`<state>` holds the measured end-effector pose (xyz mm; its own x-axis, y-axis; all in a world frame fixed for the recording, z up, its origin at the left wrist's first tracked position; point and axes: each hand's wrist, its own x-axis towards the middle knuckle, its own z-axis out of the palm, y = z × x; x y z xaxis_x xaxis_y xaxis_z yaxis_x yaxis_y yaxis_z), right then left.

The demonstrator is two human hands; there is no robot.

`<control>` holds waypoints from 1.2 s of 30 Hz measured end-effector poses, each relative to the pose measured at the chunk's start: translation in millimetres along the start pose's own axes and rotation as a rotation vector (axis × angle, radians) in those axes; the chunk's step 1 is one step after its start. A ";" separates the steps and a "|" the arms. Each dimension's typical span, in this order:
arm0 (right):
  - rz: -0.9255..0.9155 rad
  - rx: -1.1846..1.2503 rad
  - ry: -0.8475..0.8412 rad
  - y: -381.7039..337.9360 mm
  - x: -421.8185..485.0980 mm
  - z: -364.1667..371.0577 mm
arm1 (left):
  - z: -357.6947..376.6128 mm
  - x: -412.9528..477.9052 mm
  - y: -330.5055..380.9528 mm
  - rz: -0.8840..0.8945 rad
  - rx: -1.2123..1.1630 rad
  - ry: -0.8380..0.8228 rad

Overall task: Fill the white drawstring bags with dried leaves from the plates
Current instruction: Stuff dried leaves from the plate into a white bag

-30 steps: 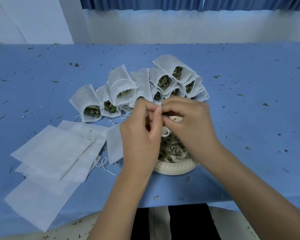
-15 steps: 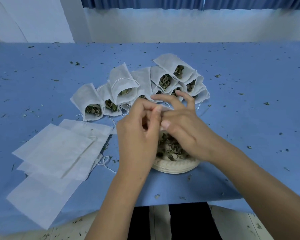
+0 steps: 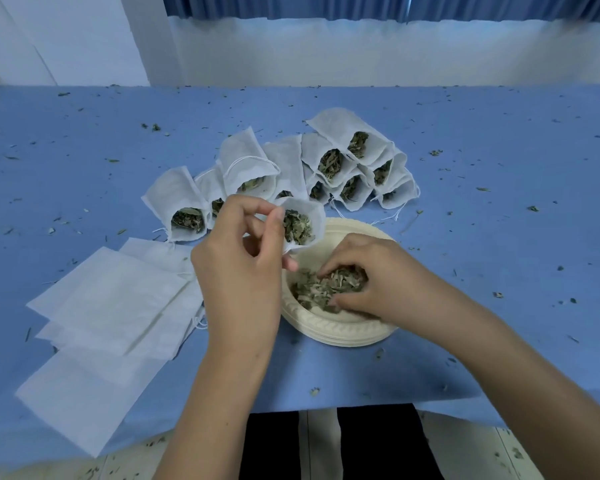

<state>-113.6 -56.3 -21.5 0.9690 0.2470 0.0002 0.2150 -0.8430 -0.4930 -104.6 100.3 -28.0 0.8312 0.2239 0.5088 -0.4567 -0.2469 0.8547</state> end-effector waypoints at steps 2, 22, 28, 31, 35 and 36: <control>-0.037 0.033 0.074 -1.2 3.5 6.1 | 1.1 -1.1 -0.8 0.001 0.005 -0.007; -0.187 0.547 0.414 -9.7 -7.3 -16.9 | 21.4 -7.9 -8.7 0.037 -0.024 -0.098; -0.268 0.231 0.603 -13.2 10.7 0.5 | 32.9 -11.3 -0.7 0.150 0.057 -0.095; -0.244 0.489 0.344 -3.0 8.3 -8.2 | 29.8 -10.8 -1.2 0.150 0.076 -0.065; -0.302 0.665 0.498 0.0 0.5 -6.8 | 26.9 -8.4 -2.8 0.097 0.020 -0.032; -0.314 0.667 0.549 -2.5 1.2 -2.1 | 28.3 -9.1 -0.8 0.085 -0.005 -0.040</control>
<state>-112.8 -54.9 -18.4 0.8366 0.0130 0.5477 0.5284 -0.2832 -0.8004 -102.9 71.7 -36.2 0.8011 0.1646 0.5754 -0.5278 -0.2590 0.8089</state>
